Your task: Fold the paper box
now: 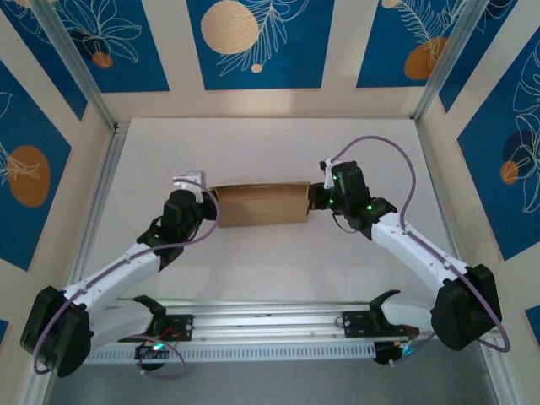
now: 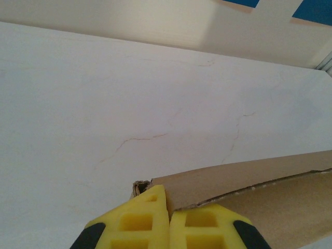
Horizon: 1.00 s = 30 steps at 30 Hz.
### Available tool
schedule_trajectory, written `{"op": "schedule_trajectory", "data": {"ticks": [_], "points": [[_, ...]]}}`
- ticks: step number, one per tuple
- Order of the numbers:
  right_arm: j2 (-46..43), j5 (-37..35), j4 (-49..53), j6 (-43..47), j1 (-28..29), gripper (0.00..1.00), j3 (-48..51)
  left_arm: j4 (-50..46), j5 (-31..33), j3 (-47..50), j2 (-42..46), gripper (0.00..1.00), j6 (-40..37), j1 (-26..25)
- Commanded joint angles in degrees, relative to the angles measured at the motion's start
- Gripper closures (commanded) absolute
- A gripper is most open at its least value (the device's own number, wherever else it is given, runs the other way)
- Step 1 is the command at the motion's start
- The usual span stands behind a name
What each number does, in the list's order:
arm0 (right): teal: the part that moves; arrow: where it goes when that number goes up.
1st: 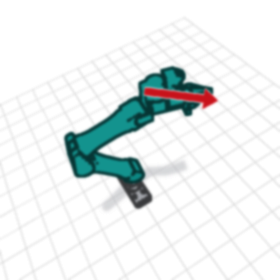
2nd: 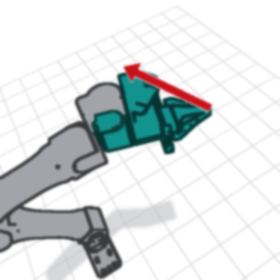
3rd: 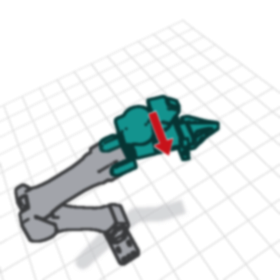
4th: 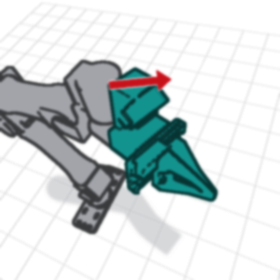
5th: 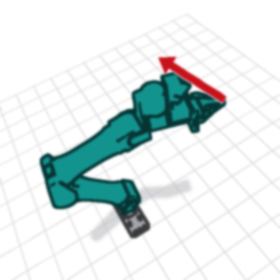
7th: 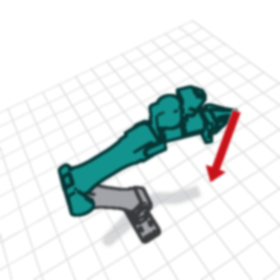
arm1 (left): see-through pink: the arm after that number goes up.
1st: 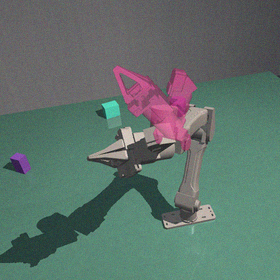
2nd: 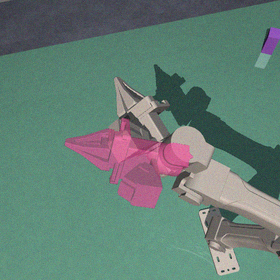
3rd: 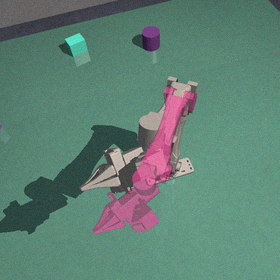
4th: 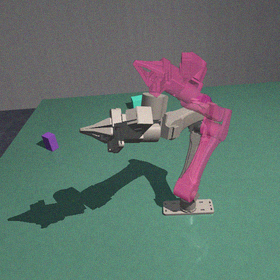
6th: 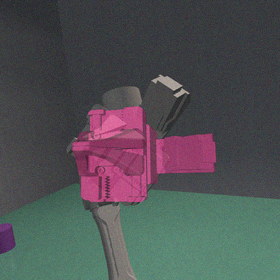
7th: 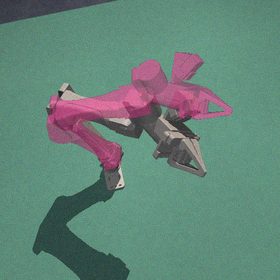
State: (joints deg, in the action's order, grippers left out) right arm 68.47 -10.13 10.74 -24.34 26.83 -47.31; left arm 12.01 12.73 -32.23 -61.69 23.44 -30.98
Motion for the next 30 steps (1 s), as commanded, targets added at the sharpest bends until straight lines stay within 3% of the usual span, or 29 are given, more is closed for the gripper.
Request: {"op": "schedule_trajectory", "data": {"ticks": [1, 7, 20, 22, 25, 30], "points": [[0.9, 1.5, 5.2, -1.2, 0.1, 1.0, 4.3, -12.2, 0.9, 3.6, -2.9, 1.0, 1.0, -0.7], [-1.8, 5.3, 7.9, 0.1, -1.7, 0.88, -0.6, -15.0, 2.4, 2.1, -3.8, 1.0, -1.2, -1.4], [-4.0, 15.1, 12.2, 3.9, -4.8, 0.48, -8.4, -18.9, 4.7, -2.7, -8.2, 1.0, -5.5, -4.0], [-4.7, 15.5, 13.2, 3.2, -5.9, 0.47, -10.5, -19.2, 4.6, -2.9, -8.4, 1.0, -5.8, -4.1], [-3.6, 16.3, 15.0, 0.7, -7.3, 0.53, -15.7, -19.5, 4.5, -3.2, -8.9, 1.0, -6.4, -4.0], [7.4, 17.3, 24.6, -5.0, -9.4, 0.67, -30.3, -19.8, 4.5, -3.5, -9.5, 1.0, -7.1, -4.0]]}}
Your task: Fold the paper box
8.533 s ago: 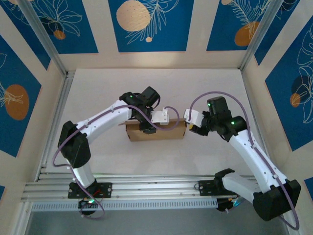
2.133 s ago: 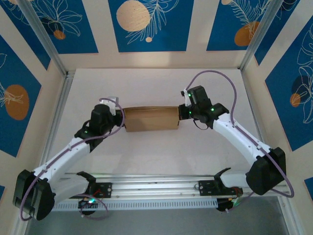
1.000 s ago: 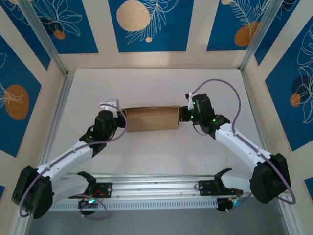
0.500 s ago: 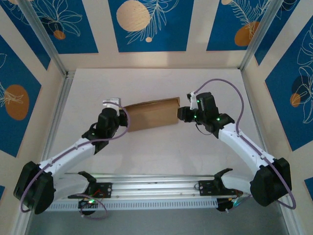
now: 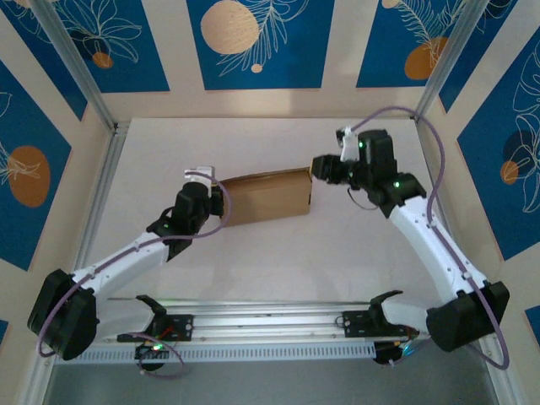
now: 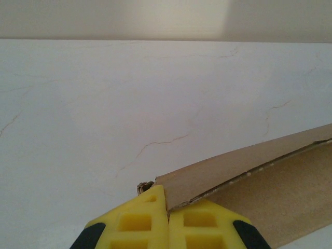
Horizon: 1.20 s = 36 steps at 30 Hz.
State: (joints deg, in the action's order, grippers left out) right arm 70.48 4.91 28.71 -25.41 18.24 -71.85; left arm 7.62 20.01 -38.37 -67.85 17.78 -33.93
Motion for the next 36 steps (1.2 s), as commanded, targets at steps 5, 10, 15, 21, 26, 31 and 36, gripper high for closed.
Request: {"op": "schedule_trajectory", "data": {"ticks": [5, 10, 15, 21, 26, 31, 36], "points": [[14.2, 0.9, 12.1, -9.4, -1.1, 0.68, -13.3, -15.3, -2.5, 2.6, -3.8, 1.0, -2.1, -1.1], [19.3, -3.7, 15.5, -12.3, -1.5, 0.63, -17.0, -15.2, -2.5, 2.6, -3.7, 1.0, -3.0, -1.1], [23.0, -4.9, 16.6, -13.1, -1.0, 0.62, -19.3, -15.0, -2.6, 2.7, -3.7, 1.0, -3.2, -1.1], [23.8, -5.0, 15.4, -11.7, 0.5, 0.62, -16.3, -14.8, -2.7, 3.0, -3.4, 1.0, -3.0, -1.1], [21.7, -4.8, 12.5, -10.9, 1.5, 0.66, -10.8, -14.6, -2.7, 3.1, -3.3, 1.0, -2.7, -1.1], [19.2, -5.4, 10.1, -10.1, 2.2, 0.73, -5.5, -14.3, -2.8, 3.1, -2.9, 1.0, -2.2, -1.1], [17.2, -7.4, 8.7, -9.3, 2.9, 0.75, -2.1, -14.5, -2.8, 2.5, -2.2, 0.96, -1.1, -1.1]]}}
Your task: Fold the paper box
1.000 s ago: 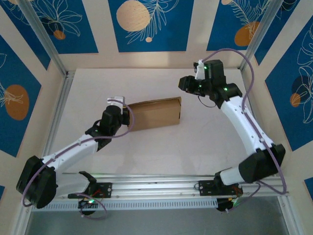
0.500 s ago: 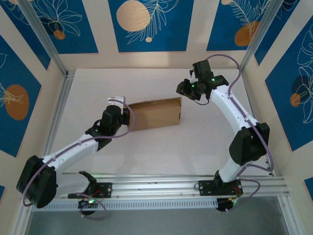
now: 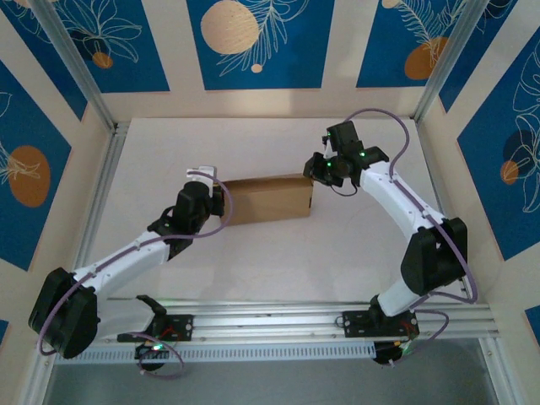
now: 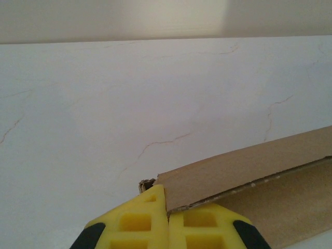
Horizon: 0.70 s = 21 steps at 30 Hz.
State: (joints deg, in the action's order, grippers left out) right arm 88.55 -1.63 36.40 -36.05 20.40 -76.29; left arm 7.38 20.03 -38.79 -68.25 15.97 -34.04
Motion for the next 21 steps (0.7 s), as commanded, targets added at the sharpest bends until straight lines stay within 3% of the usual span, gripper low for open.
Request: {"op": "schedule_trajectory", "data": {"ticks": [1, 8, 12, 21], "points": [[-0.9, -1.1, 1.0, 1.6, 0.7, 0.75, 2.4, -14.3, -3.1, 2.7, -1.6, 0.91, 1.0, -1.0], [-0.4, -3.1, 1.6, 2.0, 1.0, 0.77, 2.2, -17.4, -5.3, 0.8, 4.2, 0.57, 1.4, -0.9], [0.0, -4.1, 1.8, 2.0, 1.5, 0.77, 1.7, -18.8, -8.9, -0.4, 7.4, 0.45, 1.5, -0.7], [3.7, -5.1, 2.8, 0.6, 2.5, 0.76, -1.7, -19.3, -15.5, -4.2, 4.8, 0.42, 2.5, 1.1]]}}
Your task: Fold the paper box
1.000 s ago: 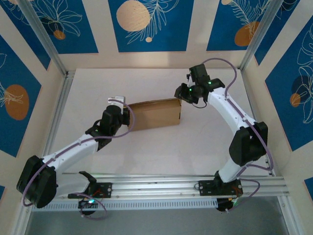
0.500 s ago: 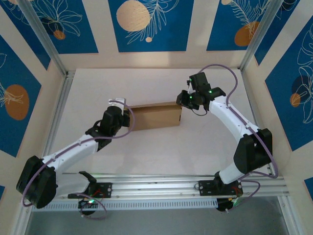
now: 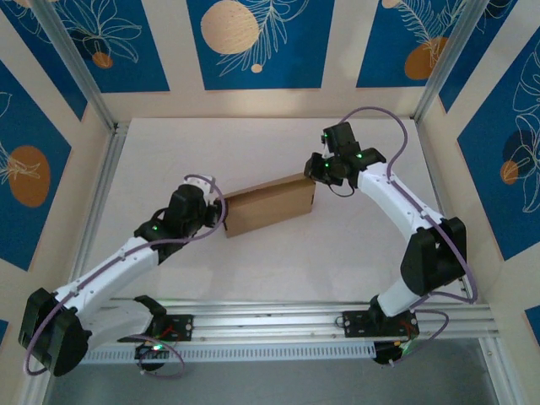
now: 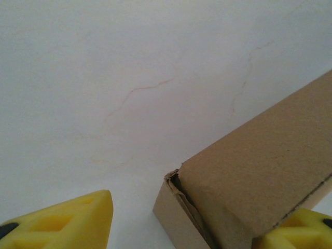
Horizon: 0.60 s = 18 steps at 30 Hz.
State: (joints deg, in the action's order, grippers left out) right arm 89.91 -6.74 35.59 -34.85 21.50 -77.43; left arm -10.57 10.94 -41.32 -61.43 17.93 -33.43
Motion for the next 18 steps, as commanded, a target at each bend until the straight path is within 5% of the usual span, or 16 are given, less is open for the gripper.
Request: {"op": "schedule_trajectory", "data": {"ticks": [1, 18], "points": [[2.6, -0.1, 3.5, -0.9, 1.4, 0.76, -0.5, -1.1, -7.3, -1.5, -2.5, 0.44, 0.5, 0.7], [-0.1, -7.5, -1.8, -6.8, 4.2, 0.74, 6.9, 1.4, -18.3, -0.9, 0.6, 0.32, 3.4, 0.8]]}}
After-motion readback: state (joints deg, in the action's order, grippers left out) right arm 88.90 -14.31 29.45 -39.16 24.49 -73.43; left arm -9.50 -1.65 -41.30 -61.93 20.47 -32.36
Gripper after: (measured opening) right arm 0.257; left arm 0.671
